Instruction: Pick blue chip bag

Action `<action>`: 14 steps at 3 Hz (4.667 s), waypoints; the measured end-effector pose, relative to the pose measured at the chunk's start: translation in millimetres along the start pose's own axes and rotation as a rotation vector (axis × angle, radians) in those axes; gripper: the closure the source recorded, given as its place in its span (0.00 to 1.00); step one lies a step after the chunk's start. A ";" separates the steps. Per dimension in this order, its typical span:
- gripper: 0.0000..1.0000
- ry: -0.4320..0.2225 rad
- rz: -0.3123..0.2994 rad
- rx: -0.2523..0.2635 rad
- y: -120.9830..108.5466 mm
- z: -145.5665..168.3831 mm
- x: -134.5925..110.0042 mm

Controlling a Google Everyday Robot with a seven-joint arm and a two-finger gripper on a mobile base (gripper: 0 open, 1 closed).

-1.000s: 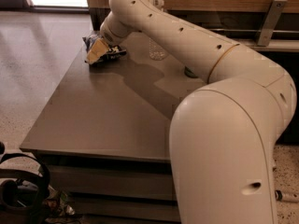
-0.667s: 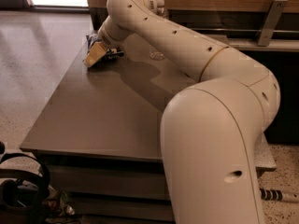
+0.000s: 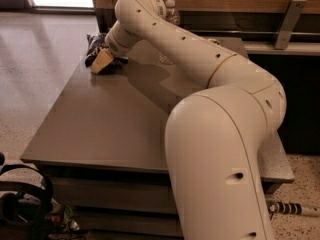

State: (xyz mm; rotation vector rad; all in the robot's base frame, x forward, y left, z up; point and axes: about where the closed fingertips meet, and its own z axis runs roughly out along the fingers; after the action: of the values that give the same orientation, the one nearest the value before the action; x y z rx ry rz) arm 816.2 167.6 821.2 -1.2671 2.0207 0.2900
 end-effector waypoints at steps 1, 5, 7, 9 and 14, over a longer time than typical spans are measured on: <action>0.80 0.000 0.000 0.000 -0.6 -2.7 -2.6; 1.00 0.000 0.000 0.000 -0.8 -3.7 -3.6; 1.00 0.000 0.000 0.000 -0.8 -3.8 -3.6; 1.00 0.000 0.000 0.000 -0.8 -4.2 -3.8; 1.00 -0.122 -0.060 0.159 -10.7 -88.4 -37.2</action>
Offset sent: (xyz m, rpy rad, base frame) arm 0.0000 0.0000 0.0035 0.0000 0.0000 0.0000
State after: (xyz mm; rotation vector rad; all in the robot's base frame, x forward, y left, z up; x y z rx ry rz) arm 794.5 141.0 911.4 -1.1802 1.8604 0.1700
